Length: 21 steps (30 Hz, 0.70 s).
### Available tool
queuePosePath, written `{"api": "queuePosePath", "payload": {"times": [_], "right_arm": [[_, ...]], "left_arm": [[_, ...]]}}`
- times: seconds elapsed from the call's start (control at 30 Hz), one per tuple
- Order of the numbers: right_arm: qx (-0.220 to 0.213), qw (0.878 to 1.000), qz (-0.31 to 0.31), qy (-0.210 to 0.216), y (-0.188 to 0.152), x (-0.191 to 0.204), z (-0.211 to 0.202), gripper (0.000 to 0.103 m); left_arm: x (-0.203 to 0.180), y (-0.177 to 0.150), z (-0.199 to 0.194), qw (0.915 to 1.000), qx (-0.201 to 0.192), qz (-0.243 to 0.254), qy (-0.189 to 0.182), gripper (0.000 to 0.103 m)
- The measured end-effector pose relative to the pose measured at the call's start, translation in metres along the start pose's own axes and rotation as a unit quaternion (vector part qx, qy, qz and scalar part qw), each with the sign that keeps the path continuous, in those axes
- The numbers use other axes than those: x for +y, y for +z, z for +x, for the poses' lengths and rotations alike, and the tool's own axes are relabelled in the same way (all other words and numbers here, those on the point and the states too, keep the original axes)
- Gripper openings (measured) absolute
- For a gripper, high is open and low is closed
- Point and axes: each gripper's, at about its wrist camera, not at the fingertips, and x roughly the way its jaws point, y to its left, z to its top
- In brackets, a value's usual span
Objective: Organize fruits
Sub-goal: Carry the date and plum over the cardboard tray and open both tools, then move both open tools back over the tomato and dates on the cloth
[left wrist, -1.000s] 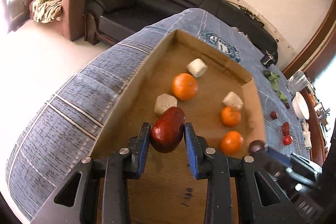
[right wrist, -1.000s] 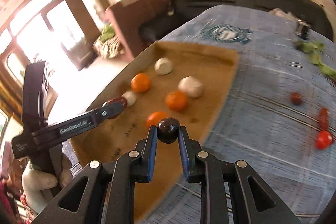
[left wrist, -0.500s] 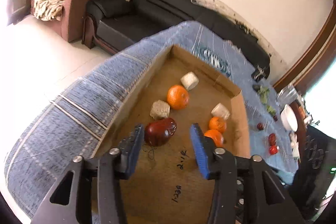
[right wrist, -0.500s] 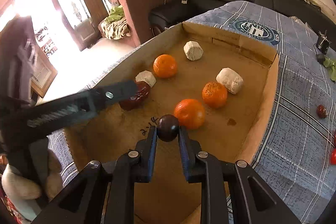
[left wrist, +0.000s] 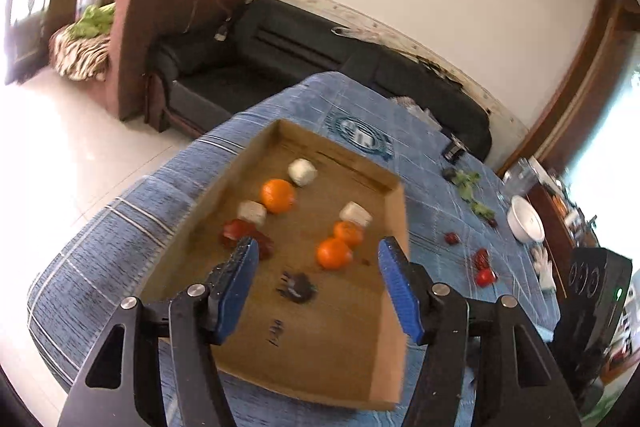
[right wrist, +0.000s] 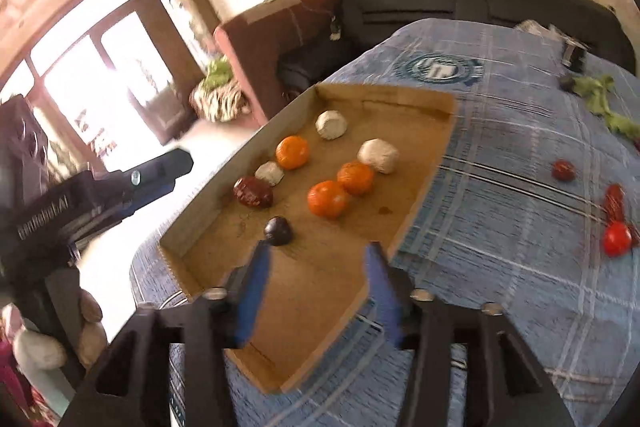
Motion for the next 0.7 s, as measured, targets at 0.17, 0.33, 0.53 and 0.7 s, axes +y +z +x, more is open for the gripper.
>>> {"api": "queuePosePath", "payload": {"times": [0.17, 0.33, 0.53, 0.7], "right_arm": [[-0.022, 0.999, 0.015, -0.035, -0.012, -0.029, -0.033, 0.063], [-0.041, 0.994, 0.065, -0.083, -0.03, -0.081, -0.077, 0.064], [-0.058, 0.978, 0.117, -0.164, -0.051, -0.15, -0.134, 0.064], [-0.061, 0.966, 0.164, -0.188, -0.053, -0.198, -0.154, 0.064]], "left_arm": [[-0.03, -0.012, -0.001, 0.9994, 0.012, 0.029, -0.014, 0.062], [-0.054, -0.018, -0.005, 0.9984, 0.013, 0.047, -0.029, 0.065], [-0.097, -0.028, 0.016, 0.9933, 0.049, 0.084, -0.062, 0.065], [-0.127, -0.035, 0.031, 0.9879, 0.067, 0.118, -0.076, 0.065]]}}
